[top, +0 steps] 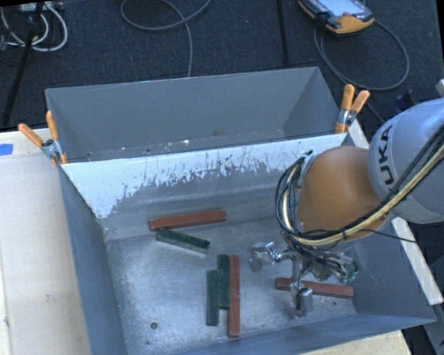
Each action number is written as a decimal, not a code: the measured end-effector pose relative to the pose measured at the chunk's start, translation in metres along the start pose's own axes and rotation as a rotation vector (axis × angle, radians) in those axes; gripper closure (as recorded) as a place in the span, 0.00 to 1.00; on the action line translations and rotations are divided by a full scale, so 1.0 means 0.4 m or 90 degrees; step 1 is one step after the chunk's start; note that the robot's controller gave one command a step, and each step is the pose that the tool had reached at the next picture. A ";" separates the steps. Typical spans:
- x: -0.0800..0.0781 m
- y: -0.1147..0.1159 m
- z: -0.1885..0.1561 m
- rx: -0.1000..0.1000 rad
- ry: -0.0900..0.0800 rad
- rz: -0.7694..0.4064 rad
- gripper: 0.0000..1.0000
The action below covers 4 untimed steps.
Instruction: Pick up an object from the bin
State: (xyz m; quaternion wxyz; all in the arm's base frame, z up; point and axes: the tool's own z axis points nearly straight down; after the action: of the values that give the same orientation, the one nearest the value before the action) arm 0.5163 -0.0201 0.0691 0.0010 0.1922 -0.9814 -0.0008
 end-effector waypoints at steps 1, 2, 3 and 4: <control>0.000 0.000 0.000 0.000 0.000 0.001 1.00; 0.000 -0.001 0.000 0.000 0.000 0.002 0.00; 0.000 -0.001 0.000 0.000 0.000 0.002 0.00; -0.001 -0.012 0.000 -0.001 0.000 0.005 0.00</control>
Offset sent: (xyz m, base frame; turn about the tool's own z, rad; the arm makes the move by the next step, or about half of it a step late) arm 0.0000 0.0000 0.0000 0.0000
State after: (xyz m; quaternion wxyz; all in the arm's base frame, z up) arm 0.5187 -0.0244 0.0691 0.0012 0.1886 -0.9821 -0.0015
